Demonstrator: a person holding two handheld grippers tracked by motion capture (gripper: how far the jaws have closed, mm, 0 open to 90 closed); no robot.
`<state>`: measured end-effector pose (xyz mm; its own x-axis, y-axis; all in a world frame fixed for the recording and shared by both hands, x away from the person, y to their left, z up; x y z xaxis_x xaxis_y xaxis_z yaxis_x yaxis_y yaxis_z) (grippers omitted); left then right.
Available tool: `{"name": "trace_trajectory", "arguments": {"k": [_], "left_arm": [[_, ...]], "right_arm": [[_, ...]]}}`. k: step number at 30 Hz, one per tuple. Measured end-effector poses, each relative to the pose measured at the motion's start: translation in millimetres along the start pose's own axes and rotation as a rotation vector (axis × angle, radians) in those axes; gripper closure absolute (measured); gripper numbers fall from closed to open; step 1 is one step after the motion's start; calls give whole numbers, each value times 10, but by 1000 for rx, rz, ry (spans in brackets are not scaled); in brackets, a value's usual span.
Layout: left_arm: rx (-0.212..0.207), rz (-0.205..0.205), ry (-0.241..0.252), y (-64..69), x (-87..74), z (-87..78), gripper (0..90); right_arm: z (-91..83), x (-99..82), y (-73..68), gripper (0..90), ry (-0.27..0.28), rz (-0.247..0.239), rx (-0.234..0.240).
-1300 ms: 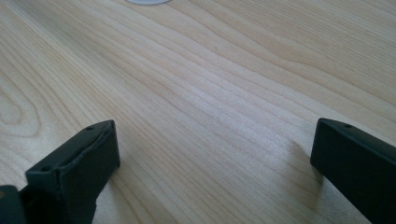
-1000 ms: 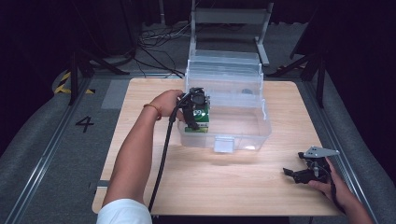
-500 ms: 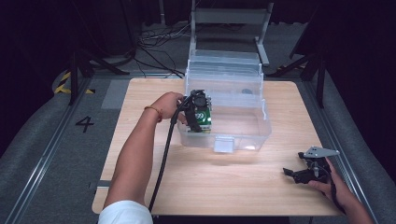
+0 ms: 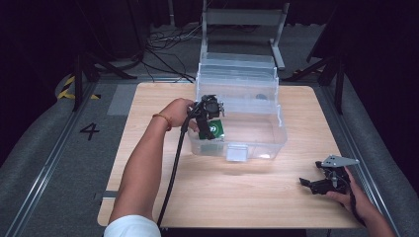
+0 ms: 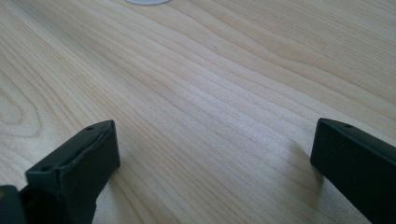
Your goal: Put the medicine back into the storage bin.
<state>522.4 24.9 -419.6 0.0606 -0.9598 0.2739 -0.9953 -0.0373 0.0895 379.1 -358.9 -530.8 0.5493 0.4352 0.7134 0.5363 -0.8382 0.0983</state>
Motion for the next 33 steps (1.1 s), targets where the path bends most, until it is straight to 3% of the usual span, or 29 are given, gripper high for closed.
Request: {"name": "trace_trajectory", "arguments": {"k": [4,9,15,17,21,22,23,28,32,33], "left_arm": [[22,-4,-46,13,-5,-12,167],[72,-11,12,2,-34,-133,159],[100,-36,73,37,-118,-270,161],[85,-55,85,70,-153,-314,191],[90,-42,81,135,-197,-357,183],[109,-19,96,155,-227,-400,193],[99,-34,117,184,-244,-409,189],[108,-30,121,290,-334,-450,176],[134,-36,172,358,-389,-486,173],[140,-52,204,381,-420,-504,167]], "right_arm": [[-1,0,0,13,1,1,0],[-1,-2,-1,13,0,2,1],[1,1,1,13,1,-1,2],[2,2,1,13,1,-3,3],[2,3,2,13,-2,-4,4],[3,5,2,13,-4,-6,5],[2,5,1,13,-7,-5,6],[2,11,4,13,-15,-12,13],[-4,20,19,22,-30,-32,14],[-9,26,25,31,-34,-37,13]]}}
Point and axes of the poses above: each handheld gripper's, and its own axes: z roughly forward along the jaws, x roughly out of its top, y roughly to its right, the point moved 6 cm from there along z, roughly forward along the jaws, and after that the axes turned 8 degrees about -x, right-handed, at the moved point
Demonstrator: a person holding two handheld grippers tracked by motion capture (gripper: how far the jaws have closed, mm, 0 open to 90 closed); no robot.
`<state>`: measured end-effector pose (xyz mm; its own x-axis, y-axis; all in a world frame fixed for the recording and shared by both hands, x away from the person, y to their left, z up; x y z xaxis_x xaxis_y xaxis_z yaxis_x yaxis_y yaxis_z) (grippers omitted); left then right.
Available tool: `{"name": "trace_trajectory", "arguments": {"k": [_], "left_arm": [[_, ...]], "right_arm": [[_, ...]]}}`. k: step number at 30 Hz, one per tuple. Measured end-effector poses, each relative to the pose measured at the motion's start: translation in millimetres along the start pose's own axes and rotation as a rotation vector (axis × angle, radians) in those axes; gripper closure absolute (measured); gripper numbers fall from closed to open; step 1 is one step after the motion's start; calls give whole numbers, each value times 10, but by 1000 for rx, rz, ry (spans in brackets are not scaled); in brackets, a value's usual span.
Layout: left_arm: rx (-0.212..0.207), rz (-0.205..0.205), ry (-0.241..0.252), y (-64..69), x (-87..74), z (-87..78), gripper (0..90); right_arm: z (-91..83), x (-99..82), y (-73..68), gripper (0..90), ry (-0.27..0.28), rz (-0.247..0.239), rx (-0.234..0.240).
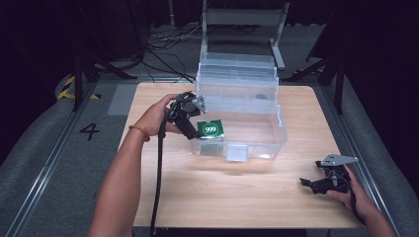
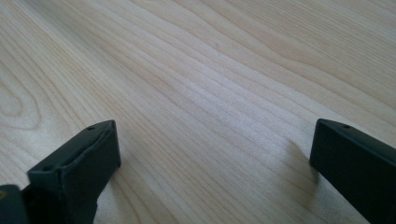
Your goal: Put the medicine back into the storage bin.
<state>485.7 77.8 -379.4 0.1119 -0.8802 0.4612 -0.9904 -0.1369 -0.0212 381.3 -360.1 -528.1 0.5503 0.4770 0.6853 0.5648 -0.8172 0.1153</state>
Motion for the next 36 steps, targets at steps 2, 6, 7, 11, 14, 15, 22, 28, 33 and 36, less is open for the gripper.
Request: {"name": "trace_trajectory", "arguments": {"k": [2,6,7,11,14,15,22,28,33,36], "left_arm": [[6,-53,39,29,-78,-42,163],[-1,-107,131,118,-202,-83,164],[-14,-112,159,150,-239,-98,165],[-25,-129,252,270,-349,-112,156],[6,-114,256,341,-370,-81,158],[0,-108,267,380,-365,-56,158],[10,-27,214,612,-219,158,281],[-3,-2,204,672,29,360,363],[-21,8,214,675,223,536,397],[-19,4,210,649,345,615,416]], "right_arm": [[-7,12,18,91,1,-2,-10],[-56,48,69,153,7,18,27],[-72,64,88,194,17,22,35],[-189,192,201,243,84,53,22],[-248,273,244,260,116,59,14],[-279,325,269,271,131,60,8],[-390,710,380,312,167,11,-12],[-364,912,478,313,188,12,-28],[-339,1007,507,318,205,18,-28],[-312,1066,505,321,214,16,-27]]}}
Point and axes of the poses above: each handheld gripper's, and its own axes: z roughly forward along the jaws, x roughly out of its top, y roughly to its right, the point moved 6 cm from there along z, roughly forward along the jaws, and after that the axes turned 8 degrees about -x, right-handed, at the moved point
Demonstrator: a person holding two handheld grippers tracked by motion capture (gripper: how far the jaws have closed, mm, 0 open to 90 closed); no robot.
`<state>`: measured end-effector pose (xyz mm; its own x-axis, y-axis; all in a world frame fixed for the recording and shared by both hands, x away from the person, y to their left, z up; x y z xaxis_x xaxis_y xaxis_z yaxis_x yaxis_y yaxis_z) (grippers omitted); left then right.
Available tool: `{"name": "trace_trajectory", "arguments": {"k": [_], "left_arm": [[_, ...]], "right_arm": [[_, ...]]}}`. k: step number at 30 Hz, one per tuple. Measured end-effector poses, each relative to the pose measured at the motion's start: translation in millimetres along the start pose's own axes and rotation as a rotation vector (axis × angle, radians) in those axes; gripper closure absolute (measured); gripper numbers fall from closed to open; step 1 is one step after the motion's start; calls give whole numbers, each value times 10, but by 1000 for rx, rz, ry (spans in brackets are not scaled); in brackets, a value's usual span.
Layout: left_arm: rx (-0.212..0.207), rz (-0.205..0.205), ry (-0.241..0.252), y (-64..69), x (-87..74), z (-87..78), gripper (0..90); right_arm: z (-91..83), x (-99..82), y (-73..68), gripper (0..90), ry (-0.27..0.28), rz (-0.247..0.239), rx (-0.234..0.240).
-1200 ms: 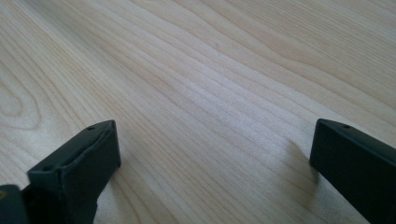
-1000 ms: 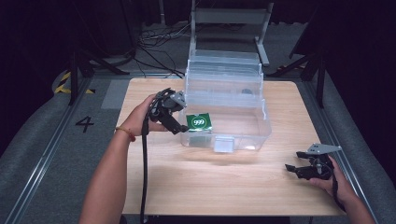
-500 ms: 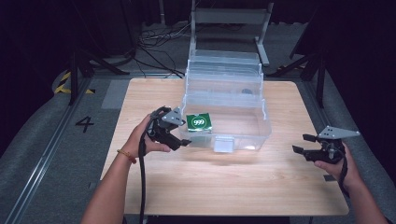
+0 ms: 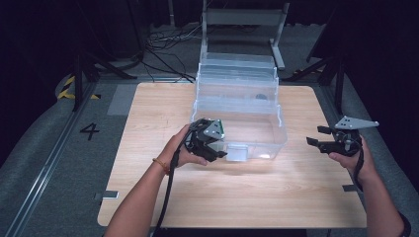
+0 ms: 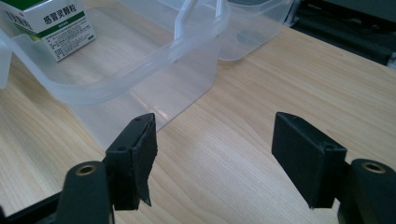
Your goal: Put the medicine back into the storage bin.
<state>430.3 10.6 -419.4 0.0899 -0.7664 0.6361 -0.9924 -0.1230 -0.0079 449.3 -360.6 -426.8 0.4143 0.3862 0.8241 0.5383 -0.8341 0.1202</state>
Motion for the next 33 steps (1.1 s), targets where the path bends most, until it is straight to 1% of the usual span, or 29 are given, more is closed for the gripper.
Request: {"name": "trace_trajectory", "arguments": {"k": [1,2,3,5,7,8,9,10,11,12,13,14,15,16,17,18,19,20,21,23,24,25,26,27,29,30,31,32,33], "left_arm": [[20,9,-9,-12,30,33,448],[35,10,-13,-32,60,58,455],[20,6,-13,-39,80,75,440],[12,0,-24,-64,113,102,444],[11,5,-35,-75,127,127,483],[10,7,-50,-85,129,142,501],[5,9,-77,-102,127,166,501],[-10,6,-89,-114,119,187,516],[-16,8,-103,-123,109,199,552],[-7,10,-124,-141,92,216,546],[-14,3,-120,-144,84,225,541],[-30,-1,-113,-141,81,229,564],[-33,-1,-110,-146,77,234,580],[-23,-7,-111,-159,71,238,583],[-28,-7,-111,-160,67,243,593],[-25,-2,-119,-169,61,243,610],[-30,-6,-111,-171,57,240,607],[-49,-8,-105,-159,50,236,634],[-45,1,-109,-158,42,225,654],[-34,-1,-117,-164,23,203,654],[-34,4,-119,-167,14,190,662],[-38,-2,-109,-166,14,172,663],[-40,7,-114,-175,10,147,660],[-37,5,-111,-174,10,136,666],[-32,12,-113,-180,13,114,670],[-18,11,-114,-188,12,99,660],[-4,6,-111,-199,12,80,627],[-5,1,-105,-204,2,54,605],[-8,-2,-93,-209,-5,23,615]], "right_arm": [[17,15,-8,324,3,-1,3],[30,22,-22,325,2,-2,11],[47,25,-34,326,4,-7,17],[83,19,-56,329,-3,-10,27],[125,19,-79,336,-7,-19,34],[136,26,-87,337,-10,-19,38],[136,26,-87,337,-10,-19,38],[153,51,-96,340,-10,-27,44],[161,95,-104,348,-6,-37,45],[159,131,-105,350,-2,-41,50],[157,200,-106,352,4,-45,57],[158,266,-104,354,13,-54,54],[155,318,-105,357,21,-61,54],[151,394,-109,365,37,-67,61],[151,490,-113,370,52,-75,64],[153,546,-117,374,57,-83,68],[160,625,-124,376,69,-93,73],[172,722,-135,377,76,-110,82],[184,803,-145,380,85,-123,86],[217,954,-154,383,93,-142,97],[241,1026,-155,384,94,-155,99],[267,1092,-158,384,95,-170,102],[290,1155,-162,384,95,-179,107],[322,1233,-164,384,98,-192,110],[372,1350,-167,384,98,-200,107],[400,1407,-168,384,104,-204,107],[426,1456,-181,383,103,-207,115],[458,1501,-193,383,102,-210,119],[503,1554,-209,384,103,-213,127]]}}
Point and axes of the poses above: each handheld gripper's, and its own axes: z roughly forward along the jaws, x roughly out of its top, y roughly to its right, the point moved 6 cm from there along z, roughly forward along the jaws, and after that the axes turned 8 degrees about -x, right-handed, at the moved point
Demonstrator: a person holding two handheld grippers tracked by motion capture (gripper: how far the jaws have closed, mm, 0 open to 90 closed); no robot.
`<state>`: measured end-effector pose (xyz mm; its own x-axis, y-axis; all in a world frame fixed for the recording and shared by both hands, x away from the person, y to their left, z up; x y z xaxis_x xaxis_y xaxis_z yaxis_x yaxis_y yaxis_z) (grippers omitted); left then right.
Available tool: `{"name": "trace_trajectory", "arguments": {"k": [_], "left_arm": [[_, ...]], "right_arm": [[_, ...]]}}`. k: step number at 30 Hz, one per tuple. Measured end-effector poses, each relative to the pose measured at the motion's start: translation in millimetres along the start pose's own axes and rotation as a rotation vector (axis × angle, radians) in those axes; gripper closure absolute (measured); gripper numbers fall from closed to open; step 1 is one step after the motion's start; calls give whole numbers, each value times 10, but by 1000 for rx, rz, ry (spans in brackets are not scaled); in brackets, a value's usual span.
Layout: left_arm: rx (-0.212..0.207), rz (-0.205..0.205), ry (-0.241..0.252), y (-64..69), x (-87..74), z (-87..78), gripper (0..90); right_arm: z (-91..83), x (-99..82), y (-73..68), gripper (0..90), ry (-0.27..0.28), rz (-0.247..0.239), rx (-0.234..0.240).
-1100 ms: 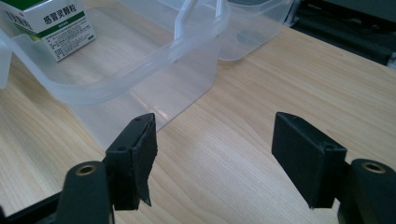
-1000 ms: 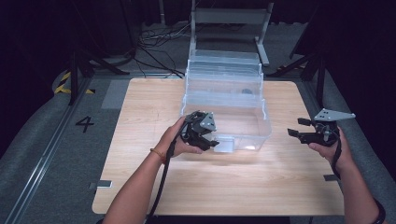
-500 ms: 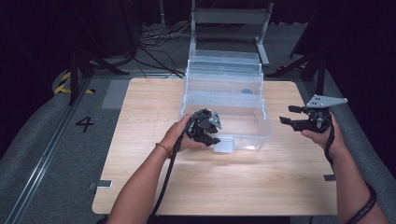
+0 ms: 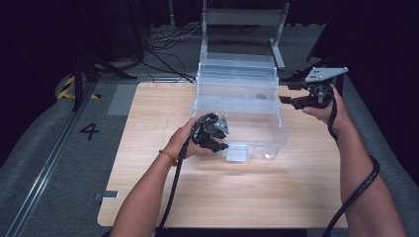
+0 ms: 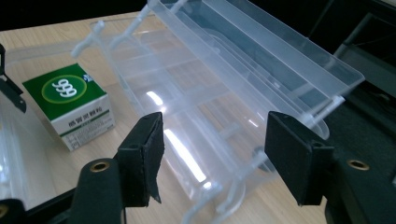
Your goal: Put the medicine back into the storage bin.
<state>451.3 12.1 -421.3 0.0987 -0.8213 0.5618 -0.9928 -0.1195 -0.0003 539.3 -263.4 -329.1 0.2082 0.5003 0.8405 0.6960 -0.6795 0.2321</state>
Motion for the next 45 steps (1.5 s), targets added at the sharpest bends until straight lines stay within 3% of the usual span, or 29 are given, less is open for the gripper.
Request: {"name": "trace_trajectory", "arguments": {"k": [4,6,9,10,13,21,22,30,35,36,38,41,44,45], "left_arm": [[-13,-26,6,-19,-48,-39,603],[-8,-42,16,-41,-95,-87,542],[6,-54,-14,-61,-128,-82,509],[-15,-60,-36,-57,-156,-52,507],[-19,-62,-86,-75,-211,-18,536],[-46,-71,-126,-111,-347,68,667],[-47,-74,-119,-108,-356,69,717],[-49,-93,-82,-130,-389,61,773],[-50,-93,-80,-132,-388,61,774],[-54,-108,-74,-128,-390,60,774],[-52,-106,-70,-130,-389,62,773],[-52,-107,-71,-128,-393,59,773],[-55,-109,-67,-129,-393,59,773],[-55,-109,-68,-129,-392,59,774]], "right_arm": [[186,110,-36,385,-6,-15,21],[289,140,-58,385,-23,-27,20],[368,165,-76,389,-28,-41,30],[441,186,-85,392,-35,-40,34],[551,209,-83,390,-55,-48,38],[739,230,-14,386,-94,-50,42],[772,216,4,387,-109,-59,43],[918,192,74,442,-184,-67,67],[1000,128,23,552,-292,-139,98],[1011,118,4,558,-301,-152,114],[1017,137,-14,556,-289,-162,110],[992,201,-7,486,-252,-156,99],[950,306,51,436,-180,-120,68],[952,317,64,441,-182,-117,67]]}}
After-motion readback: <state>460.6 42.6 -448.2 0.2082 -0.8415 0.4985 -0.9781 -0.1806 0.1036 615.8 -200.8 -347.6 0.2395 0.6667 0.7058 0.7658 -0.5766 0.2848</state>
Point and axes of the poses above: each handheld gripper's, and its own axes: z roughly forward along the jaws, x roughly out of its top, y roughly to its right, the point moved 6 cm from there along z, roughly forward along the jaws, and after that the axes turned 8 degrees about -x, right-handed, at the moved point
